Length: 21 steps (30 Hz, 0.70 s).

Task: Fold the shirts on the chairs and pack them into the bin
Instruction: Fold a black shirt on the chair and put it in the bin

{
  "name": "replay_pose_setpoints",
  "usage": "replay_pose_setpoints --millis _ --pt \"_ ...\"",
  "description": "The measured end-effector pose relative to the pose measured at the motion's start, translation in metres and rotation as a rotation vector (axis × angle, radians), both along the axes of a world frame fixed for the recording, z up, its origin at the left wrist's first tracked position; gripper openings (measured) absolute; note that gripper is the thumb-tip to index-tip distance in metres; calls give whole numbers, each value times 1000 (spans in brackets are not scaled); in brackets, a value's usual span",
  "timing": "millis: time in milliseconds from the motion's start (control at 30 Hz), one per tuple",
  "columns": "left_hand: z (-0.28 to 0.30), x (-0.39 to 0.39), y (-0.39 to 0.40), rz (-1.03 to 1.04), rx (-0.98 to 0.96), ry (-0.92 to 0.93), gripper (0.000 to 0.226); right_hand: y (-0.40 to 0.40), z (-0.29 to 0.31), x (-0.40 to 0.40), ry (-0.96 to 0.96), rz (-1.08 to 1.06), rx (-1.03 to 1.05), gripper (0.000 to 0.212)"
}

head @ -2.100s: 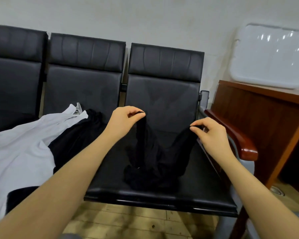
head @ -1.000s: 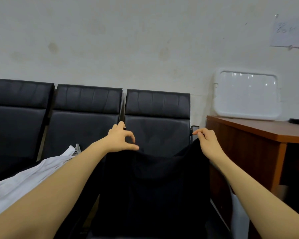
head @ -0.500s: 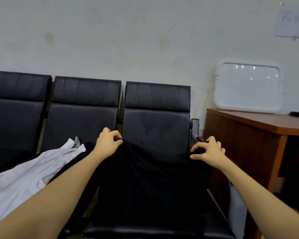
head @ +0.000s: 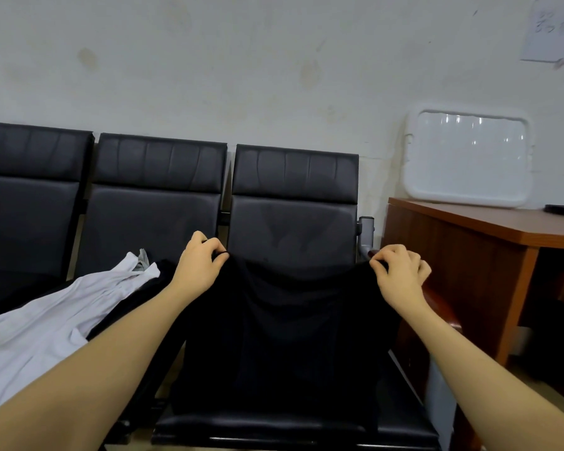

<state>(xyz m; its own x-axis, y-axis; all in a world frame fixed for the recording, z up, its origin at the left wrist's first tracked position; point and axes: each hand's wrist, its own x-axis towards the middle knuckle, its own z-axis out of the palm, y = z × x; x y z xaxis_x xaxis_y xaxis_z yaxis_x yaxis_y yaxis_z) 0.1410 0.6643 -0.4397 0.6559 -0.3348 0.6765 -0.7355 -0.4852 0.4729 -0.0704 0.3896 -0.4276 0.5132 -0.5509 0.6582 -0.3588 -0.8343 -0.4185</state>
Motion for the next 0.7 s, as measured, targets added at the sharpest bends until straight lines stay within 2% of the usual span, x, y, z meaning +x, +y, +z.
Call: replay_pose_setpoints --millis 167,300,400,533,700 --pt "4 -2 9 -64 51 -51 15 5 7 -2 -154 164 235 14" --pt "9 -4 19 -45 267 -53 26 0 8 -6 36 45 110 18" --pt "11 -7 22 27 381 -69 22 2 5 -13 151 36 101 19" --pt "15 -11 23 27 315 -55 15 9 5 -19 40 35 111 15" --pt "25 -28 26 -42 59 -64 15 18 16 -27 -121 47 132 15"
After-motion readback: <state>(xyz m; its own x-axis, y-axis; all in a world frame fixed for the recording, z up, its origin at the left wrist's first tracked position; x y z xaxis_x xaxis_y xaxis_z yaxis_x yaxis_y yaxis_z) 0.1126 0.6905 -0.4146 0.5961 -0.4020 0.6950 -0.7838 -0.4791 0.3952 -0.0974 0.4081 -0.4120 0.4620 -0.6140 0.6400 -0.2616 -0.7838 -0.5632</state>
